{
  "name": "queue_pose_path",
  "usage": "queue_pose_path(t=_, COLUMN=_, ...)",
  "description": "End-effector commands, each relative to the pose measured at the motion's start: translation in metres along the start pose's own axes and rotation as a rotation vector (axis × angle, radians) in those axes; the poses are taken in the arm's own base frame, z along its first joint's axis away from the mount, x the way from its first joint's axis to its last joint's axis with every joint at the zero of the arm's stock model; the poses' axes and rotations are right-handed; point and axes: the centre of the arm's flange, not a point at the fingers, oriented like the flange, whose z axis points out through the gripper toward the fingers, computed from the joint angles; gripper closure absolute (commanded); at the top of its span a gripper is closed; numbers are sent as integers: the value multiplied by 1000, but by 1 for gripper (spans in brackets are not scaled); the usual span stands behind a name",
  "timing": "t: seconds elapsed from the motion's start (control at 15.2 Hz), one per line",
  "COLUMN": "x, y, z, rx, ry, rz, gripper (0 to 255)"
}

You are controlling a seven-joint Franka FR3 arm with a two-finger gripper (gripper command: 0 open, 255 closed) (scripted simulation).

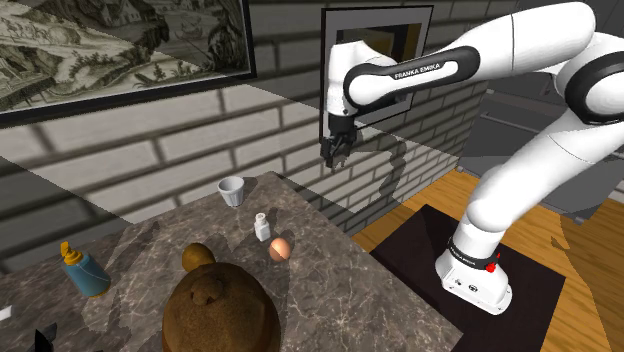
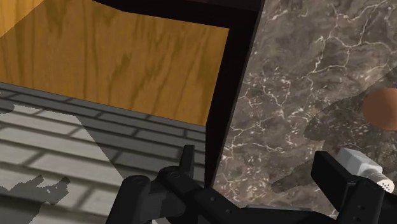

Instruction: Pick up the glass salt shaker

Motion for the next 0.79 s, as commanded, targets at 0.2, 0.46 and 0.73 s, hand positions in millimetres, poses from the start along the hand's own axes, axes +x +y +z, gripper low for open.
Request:
queue_pose_path(t=0.2, x=27, y=-54, z=28, rx=-1, ry=-2, rz=-16, gripper=0)
queue_pose_path(t=0.46, x=49, y=-97, z=49, rx=-3, ry=-3, rz=-30, gripper=0)
queue_pose_path(t=0.73, x=70, y=-141, z=71, rx=-5, ry=-5, rz=-44, gripper=0)
